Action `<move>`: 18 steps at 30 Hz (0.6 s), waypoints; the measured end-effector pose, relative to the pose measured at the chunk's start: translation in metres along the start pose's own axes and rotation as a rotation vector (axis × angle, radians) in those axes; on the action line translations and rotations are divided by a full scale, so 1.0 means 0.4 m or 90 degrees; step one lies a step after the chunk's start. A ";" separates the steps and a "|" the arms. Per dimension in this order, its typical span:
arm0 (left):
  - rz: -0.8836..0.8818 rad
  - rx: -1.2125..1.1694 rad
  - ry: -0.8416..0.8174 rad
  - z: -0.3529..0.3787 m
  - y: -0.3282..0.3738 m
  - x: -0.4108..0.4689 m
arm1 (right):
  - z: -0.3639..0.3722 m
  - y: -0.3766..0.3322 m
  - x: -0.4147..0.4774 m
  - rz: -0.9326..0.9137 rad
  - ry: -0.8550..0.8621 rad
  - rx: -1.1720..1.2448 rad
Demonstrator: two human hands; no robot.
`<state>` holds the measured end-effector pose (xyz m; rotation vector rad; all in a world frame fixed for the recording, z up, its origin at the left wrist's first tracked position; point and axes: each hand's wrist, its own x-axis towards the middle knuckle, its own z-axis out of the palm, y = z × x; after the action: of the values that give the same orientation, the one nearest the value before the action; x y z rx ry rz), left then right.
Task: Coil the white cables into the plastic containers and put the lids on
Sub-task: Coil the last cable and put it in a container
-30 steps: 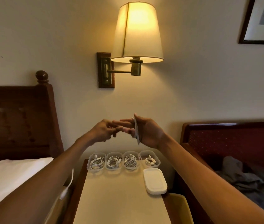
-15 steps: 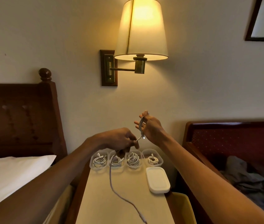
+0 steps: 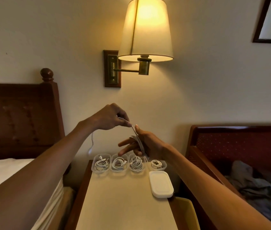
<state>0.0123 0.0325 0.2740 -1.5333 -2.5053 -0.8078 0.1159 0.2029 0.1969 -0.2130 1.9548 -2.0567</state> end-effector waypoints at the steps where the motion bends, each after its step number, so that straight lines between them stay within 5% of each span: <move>1: -0.002 -0.009 0.023 0.006 -0.016 -0.001 | 0.002 -0.007 0.004 -0.015 -0.012 0.030; 9: -0.087 -0.064 0.102 0.083 -0.114 -0.044 | -0.001 -0.060 -0.001 -0.138 0.030 0.153; 18: -0.218 -0.312 -0.221 0.222 -0.008 -0.083 | -0.021 -0.061 0.029 -0.223 0.184 0.243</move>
<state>0.0425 0.0475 0.1854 -1.4861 -3.0457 -1.4021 0.0996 0.2081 0.2196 -0.1923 1.7172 -2.7792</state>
